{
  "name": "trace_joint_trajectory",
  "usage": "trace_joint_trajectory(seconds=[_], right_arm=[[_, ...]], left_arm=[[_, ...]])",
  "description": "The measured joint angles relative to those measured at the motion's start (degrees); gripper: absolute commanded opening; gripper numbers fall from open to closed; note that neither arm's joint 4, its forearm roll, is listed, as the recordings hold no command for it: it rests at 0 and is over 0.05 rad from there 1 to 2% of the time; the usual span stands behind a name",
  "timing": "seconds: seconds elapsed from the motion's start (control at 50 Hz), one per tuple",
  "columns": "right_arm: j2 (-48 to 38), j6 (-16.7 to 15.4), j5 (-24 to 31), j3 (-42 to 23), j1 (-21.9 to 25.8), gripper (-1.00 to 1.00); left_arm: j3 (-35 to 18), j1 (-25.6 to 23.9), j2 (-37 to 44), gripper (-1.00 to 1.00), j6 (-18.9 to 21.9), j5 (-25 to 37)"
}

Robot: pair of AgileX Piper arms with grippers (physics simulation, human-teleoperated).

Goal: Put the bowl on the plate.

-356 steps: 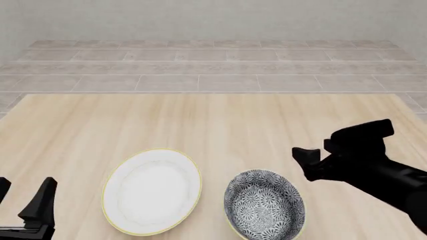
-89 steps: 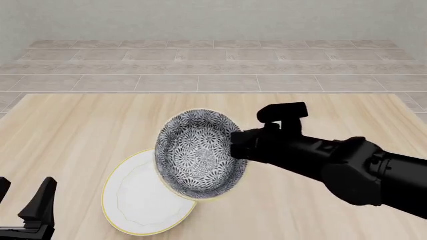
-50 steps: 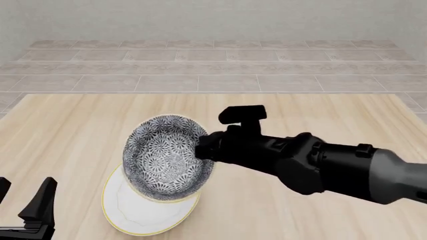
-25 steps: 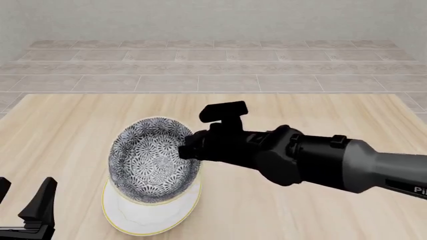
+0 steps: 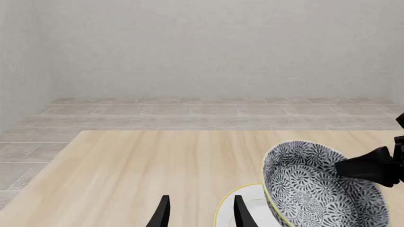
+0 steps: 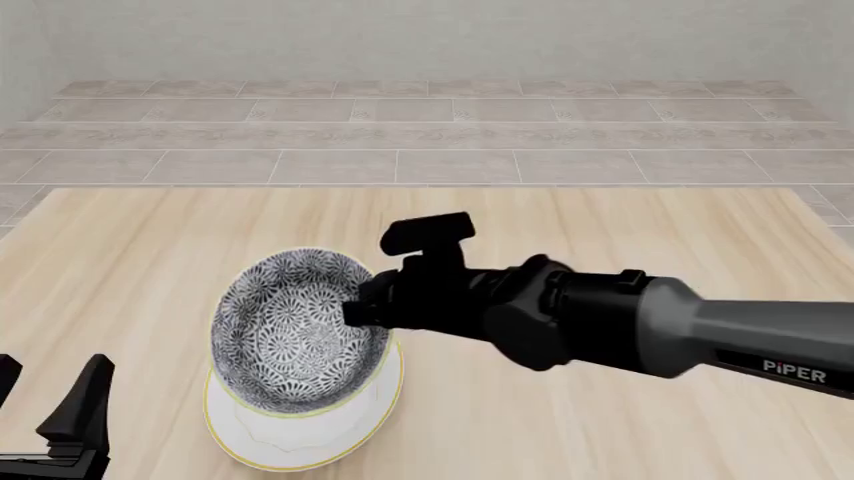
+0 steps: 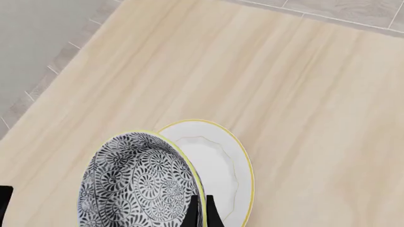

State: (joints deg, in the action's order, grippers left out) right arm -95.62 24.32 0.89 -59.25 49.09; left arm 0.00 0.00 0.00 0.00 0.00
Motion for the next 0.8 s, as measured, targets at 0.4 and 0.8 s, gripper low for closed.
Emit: trace_joint_trajectory(seconds=[0.4, 0.8], right_arm=[[-2.6, 0.4, -0.5, -0.8, -0.2, -1.00], [-5.1, 0.7, -1.0, -2.0, -0.6, -1.00]], left_arm=[[0.0, 0.0, 0.0, 1.00, 0.0, 0.0], [0.0, 0.0, 0.0, 1.00, 0.0, 0.0]])
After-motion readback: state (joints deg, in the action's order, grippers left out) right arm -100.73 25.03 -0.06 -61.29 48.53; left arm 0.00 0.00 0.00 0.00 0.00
